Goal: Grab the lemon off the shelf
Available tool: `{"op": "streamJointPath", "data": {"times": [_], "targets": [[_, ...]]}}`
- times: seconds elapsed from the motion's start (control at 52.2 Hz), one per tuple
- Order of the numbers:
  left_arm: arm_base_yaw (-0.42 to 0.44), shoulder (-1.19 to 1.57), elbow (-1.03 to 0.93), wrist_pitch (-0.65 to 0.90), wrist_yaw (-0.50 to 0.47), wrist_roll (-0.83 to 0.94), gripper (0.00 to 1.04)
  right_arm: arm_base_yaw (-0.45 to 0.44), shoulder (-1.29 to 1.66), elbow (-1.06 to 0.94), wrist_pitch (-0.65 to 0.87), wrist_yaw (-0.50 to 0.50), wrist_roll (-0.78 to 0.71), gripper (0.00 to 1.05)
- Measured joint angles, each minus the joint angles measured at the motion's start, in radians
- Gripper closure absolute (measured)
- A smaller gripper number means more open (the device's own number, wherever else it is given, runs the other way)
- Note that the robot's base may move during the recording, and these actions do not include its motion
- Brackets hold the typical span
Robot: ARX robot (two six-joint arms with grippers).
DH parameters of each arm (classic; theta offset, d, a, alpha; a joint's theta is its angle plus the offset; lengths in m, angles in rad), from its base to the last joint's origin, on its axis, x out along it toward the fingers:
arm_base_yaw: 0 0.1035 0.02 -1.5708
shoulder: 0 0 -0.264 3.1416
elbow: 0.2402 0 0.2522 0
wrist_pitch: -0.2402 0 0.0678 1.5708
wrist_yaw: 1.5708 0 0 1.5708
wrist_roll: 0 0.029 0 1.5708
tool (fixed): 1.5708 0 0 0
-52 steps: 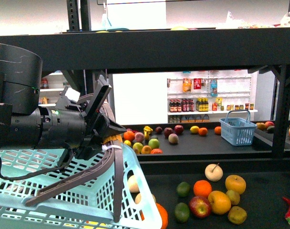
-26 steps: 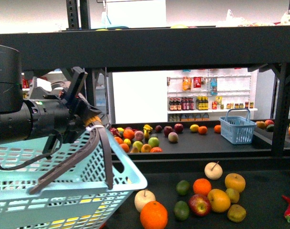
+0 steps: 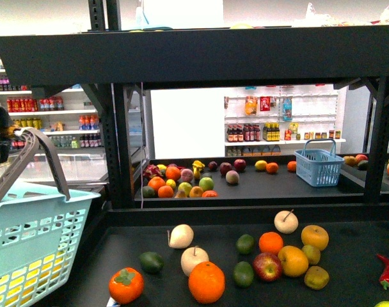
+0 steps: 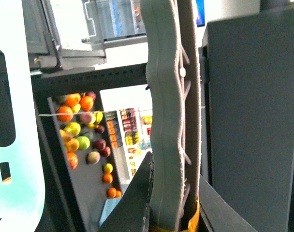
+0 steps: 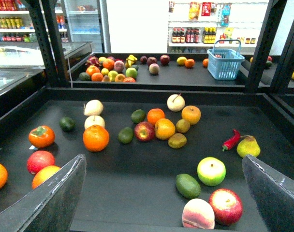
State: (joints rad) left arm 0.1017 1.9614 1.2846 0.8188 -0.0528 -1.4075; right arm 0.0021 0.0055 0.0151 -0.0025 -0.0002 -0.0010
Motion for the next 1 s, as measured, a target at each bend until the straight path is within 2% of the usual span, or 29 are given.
{"op": "streamJointPath", "data": {"times": [0.326, 0.689, 0.996], "targets": [[0.093, 0.040, 0.128, 0.095, -0.002, -0.069, 0.94, 0.000, 0.000, 0.000, 0.000, 0.000, 0.000, 0.08], [0.192, 0.120, 0.108, 0.224, 0.029, -0.150, 0.94, 0.000, 0.000, 0.000, 0.000, 0.000, 0.000, 0.08], [0.231, 0.169, 0.033, 0.317, 0.056, -0.175, 0.94, 0.000, 0.000, 0.000, 0.000, 0.000, 0.000, 0.08]]}}
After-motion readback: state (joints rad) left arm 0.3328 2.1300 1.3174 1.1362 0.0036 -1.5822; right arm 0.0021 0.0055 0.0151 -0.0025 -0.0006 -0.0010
